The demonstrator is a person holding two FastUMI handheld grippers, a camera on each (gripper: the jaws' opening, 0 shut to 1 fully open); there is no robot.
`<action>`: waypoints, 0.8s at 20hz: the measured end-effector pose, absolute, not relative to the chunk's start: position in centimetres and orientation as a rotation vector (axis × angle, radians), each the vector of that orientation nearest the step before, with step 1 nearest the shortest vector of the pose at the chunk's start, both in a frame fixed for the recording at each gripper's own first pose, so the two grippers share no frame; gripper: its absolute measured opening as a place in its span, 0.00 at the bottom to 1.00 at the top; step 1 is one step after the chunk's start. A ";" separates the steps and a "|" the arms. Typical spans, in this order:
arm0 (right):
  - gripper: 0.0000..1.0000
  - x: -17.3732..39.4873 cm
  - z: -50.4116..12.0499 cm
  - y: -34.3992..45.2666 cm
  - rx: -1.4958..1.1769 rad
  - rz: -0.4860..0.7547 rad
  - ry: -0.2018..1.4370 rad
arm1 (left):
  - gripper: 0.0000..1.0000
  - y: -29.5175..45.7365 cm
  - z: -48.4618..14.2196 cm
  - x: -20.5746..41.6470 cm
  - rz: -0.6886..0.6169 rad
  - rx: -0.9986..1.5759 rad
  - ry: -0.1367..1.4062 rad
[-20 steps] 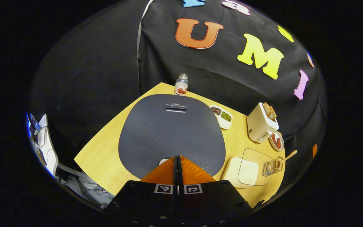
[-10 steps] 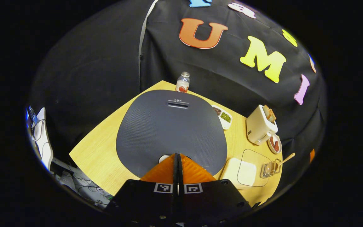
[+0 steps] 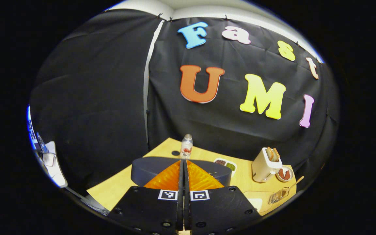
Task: Close the left gripper, press the button to open the rice cooker; take a wooden spoon from the chopstick holder with the right hand, scoop a spoonful of rice and pour it into the rice cooker, then put the wooden spoon back into the chopstick holder.
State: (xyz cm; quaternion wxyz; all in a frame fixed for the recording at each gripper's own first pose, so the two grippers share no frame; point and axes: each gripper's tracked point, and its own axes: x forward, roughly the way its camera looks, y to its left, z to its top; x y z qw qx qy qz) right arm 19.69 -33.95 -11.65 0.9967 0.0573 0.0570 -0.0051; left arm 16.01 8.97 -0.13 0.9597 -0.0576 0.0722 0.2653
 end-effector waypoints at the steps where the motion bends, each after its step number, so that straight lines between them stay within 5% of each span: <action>1: 1.00 19.5 -11.8 -34.0 0.121 -0.012 0.120 | 0.01 9.3 1.3 16.1 0.539 -0.087 0.127; 3: 1.00 19.1 -12.0 -34.5 0.124 -0.025 0.130 | 0.03 9.0 3.8 16.1 0.522 -0.079 0.071; 8: 1.00 18.3 -12.9 -35.4 0.143 -0.042 0.158 | 0.98 7.5 6.6 14.7 0.513 -0.119 -0.009; 16: 1.00 20.4 -17.8 -35.8 0.166 0.015 0.287 | 0.94 3.5 7.1 12.6 0.505 -0.061 -0.043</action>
